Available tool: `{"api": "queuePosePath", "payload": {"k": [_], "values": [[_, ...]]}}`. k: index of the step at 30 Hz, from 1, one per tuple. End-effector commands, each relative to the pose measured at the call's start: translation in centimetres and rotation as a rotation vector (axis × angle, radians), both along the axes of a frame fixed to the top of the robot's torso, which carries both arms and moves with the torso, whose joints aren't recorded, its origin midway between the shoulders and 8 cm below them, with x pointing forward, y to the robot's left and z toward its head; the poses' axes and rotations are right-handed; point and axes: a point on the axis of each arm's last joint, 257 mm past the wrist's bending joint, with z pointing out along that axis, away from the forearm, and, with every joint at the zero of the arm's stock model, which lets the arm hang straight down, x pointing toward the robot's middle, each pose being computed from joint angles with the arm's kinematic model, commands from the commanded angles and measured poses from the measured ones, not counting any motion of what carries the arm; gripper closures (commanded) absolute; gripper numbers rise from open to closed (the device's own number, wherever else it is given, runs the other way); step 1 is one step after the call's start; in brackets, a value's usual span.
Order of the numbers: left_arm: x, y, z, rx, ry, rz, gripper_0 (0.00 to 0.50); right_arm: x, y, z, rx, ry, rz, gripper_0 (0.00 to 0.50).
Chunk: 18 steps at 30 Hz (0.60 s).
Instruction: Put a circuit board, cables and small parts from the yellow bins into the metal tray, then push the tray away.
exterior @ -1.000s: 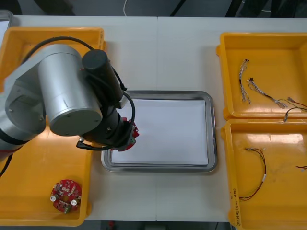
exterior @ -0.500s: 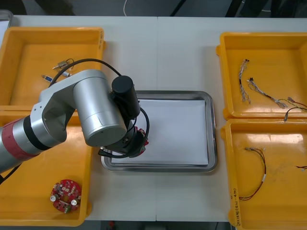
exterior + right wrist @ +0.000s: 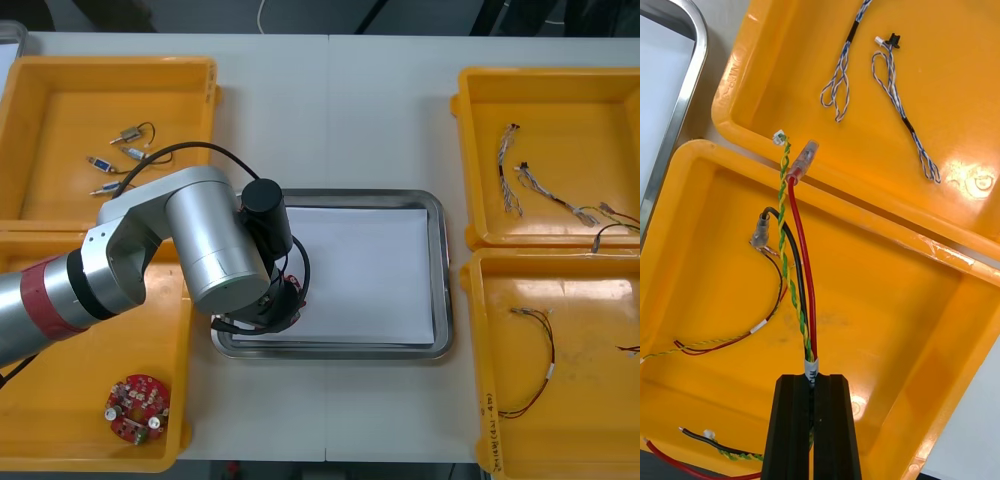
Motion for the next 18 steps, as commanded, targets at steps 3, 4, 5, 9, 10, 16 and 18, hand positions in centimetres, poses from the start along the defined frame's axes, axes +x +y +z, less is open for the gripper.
{"api": "queuePosePath", "payload": {"k": [3, 4, 5, 9, 10, 16, 18], "values": [[0.7, -1.9, 1.5, -0.022, -0.04, -0.023, 0.375, 0.0, 0.6, 0.7, -0.074, -0.01, 0.081, 0.5], [0.7, -1.9, 1.5, -0.022, -0.04, -0.023, 0.331, 0.0, 0.6, 0.6, -0.075, -0.008, 0.085, 0.5], [0.7, -1.9, 1.4, -0.021, -0.039, -0.024, 0.227, 0.1, 0.8, 0.7, -0.075, -0.01, 0.092, 0.5], [0.6, -1.9, 1.5, -0.021, -0.037, -0.032, 0.0, 0.3, 1.5, 0.8, -0.075, -0.01, 0.113, 0.5], [0.6, -1.9, 1.5, -0.021, -0.036, -0.032, 0.0, 0.2, 1.6, 0.7, -0.074, -0.008, 0.115, 0.5], [0.6, -1.8, 2.8, -0.032, -0.052, -0.031, 0.0, 0.6, 2.7, 0.8, -0.08, -0.009, 0.153, 0.5], [0.5, -1.7, 3.6, -0.034, -0.053, -0.028, 0.0, 0.8, 3.2, 0.9, -0.084, -0.013, 0.169, 0.5]]}}
